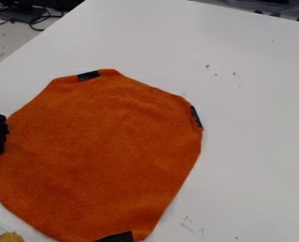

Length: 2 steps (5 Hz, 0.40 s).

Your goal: Fold the cloth from bottom left to top right

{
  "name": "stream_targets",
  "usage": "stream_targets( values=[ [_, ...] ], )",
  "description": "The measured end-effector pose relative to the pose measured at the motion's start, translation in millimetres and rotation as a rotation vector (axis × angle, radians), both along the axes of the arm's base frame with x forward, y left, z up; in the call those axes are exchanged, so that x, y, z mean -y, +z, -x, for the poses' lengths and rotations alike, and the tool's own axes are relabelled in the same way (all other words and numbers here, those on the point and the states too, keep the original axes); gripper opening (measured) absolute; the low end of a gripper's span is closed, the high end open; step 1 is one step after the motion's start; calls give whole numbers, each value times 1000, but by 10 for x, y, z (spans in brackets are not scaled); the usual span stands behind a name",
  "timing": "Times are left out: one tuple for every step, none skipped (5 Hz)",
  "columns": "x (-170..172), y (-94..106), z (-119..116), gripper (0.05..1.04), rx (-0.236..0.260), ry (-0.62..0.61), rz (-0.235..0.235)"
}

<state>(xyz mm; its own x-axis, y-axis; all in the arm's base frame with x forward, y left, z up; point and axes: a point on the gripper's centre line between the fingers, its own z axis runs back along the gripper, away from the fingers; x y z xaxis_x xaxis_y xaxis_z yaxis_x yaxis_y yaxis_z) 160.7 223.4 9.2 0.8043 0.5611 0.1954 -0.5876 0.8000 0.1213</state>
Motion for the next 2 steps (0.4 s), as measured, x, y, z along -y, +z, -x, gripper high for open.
stream_targets(
  values=[
    [18,-11,12,965,1,-3,6],
    [37,-19,-27,697,27,-29,8]
  ],
)
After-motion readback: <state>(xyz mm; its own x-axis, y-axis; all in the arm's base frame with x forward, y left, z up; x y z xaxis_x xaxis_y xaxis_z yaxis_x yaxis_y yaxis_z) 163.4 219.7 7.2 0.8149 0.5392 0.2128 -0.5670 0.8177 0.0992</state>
